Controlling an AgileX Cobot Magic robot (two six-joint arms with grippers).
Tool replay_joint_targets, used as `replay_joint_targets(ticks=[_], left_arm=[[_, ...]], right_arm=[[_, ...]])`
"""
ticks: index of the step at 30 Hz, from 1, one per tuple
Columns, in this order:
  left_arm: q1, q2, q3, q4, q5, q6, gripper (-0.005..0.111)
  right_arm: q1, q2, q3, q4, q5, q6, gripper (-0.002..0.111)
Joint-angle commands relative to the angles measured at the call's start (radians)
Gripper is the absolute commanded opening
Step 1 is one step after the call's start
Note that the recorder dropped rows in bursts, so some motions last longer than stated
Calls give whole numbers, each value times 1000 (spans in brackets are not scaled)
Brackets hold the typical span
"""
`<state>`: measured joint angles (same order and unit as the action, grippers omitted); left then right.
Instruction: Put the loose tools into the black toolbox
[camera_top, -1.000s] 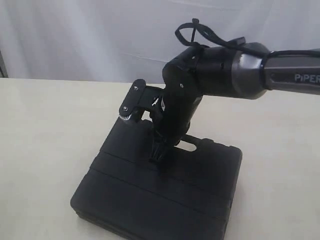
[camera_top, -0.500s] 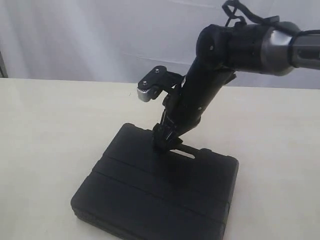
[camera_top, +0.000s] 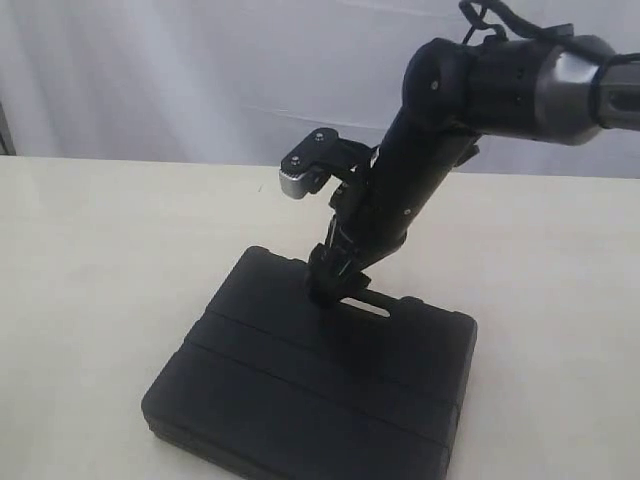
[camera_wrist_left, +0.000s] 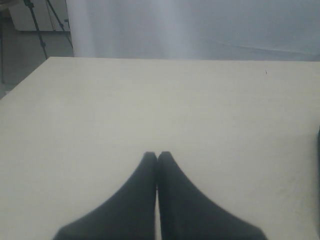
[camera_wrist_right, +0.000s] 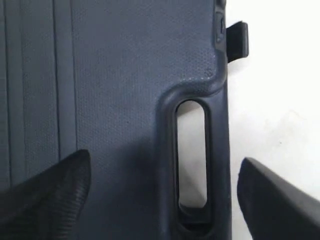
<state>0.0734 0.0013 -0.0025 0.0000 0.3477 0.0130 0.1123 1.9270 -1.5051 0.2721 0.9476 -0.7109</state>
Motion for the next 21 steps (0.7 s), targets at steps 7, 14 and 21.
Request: replay_joint_targets(ticks=[7,14,21], left_arm=[[-5,-1,3,0,-5,-6,0],[-5,-1,3,0,-5,-6,0],[-5,-1,3,0,-5,-6,0]], right_arm=[[-4,-182,-6,4,187,0,76],[6,-320,-6,-18,273,69,54],[21,-457,91,-56,273,196,50]])
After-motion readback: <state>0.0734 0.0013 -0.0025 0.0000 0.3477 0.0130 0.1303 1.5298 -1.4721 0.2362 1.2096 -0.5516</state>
